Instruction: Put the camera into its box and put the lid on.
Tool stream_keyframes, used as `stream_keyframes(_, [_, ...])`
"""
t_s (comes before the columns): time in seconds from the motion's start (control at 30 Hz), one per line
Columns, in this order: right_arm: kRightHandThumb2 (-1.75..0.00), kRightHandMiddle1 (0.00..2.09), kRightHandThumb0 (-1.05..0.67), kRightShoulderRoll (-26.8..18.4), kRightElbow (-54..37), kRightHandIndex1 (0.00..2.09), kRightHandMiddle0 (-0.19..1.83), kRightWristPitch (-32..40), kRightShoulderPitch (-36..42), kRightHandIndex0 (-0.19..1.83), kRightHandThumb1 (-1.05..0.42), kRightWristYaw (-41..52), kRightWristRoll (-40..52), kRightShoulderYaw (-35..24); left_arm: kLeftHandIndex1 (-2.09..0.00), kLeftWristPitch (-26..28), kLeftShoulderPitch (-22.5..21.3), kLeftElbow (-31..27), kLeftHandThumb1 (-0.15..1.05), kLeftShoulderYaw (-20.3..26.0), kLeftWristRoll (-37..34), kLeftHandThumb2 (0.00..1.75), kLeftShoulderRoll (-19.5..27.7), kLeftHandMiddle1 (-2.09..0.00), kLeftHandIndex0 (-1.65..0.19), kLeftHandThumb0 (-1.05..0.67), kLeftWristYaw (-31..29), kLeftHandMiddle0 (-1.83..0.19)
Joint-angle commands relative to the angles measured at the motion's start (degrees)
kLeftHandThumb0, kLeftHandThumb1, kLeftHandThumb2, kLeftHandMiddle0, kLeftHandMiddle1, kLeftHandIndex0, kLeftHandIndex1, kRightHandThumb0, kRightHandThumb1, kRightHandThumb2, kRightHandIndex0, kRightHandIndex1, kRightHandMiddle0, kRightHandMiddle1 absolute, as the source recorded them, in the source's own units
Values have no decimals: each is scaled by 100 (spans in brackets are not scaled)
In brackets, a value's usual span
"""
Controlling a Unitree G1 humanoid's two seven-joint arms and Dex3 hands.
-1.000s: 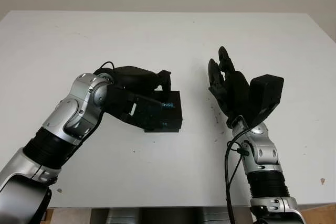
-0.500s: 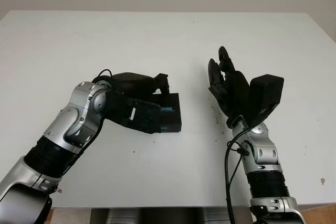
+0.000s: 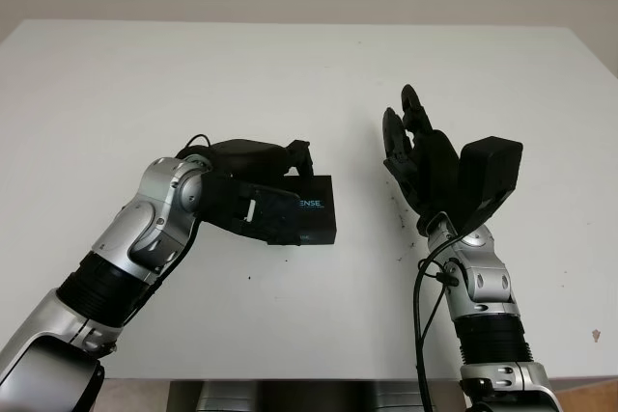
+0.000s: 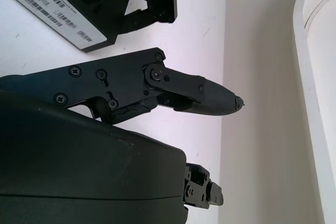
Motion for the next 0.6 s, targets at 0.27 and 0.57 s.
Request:
stream_keyframes(0.27, [-60,5,-55,29,-161,5,-14,-7,52,-15,-105,-45,-7,4,-5,-609,-15,123,105,-88,100,17,119,-2,18,-82,73,18])
stream_keyframes(0.57, [-59,6,-56,19,-54,5,-13,-100,29,-15,-105,-13,-27,-4,0,-651,7,-106,105,325,-298,19,365,0,19,-89,-3,19])
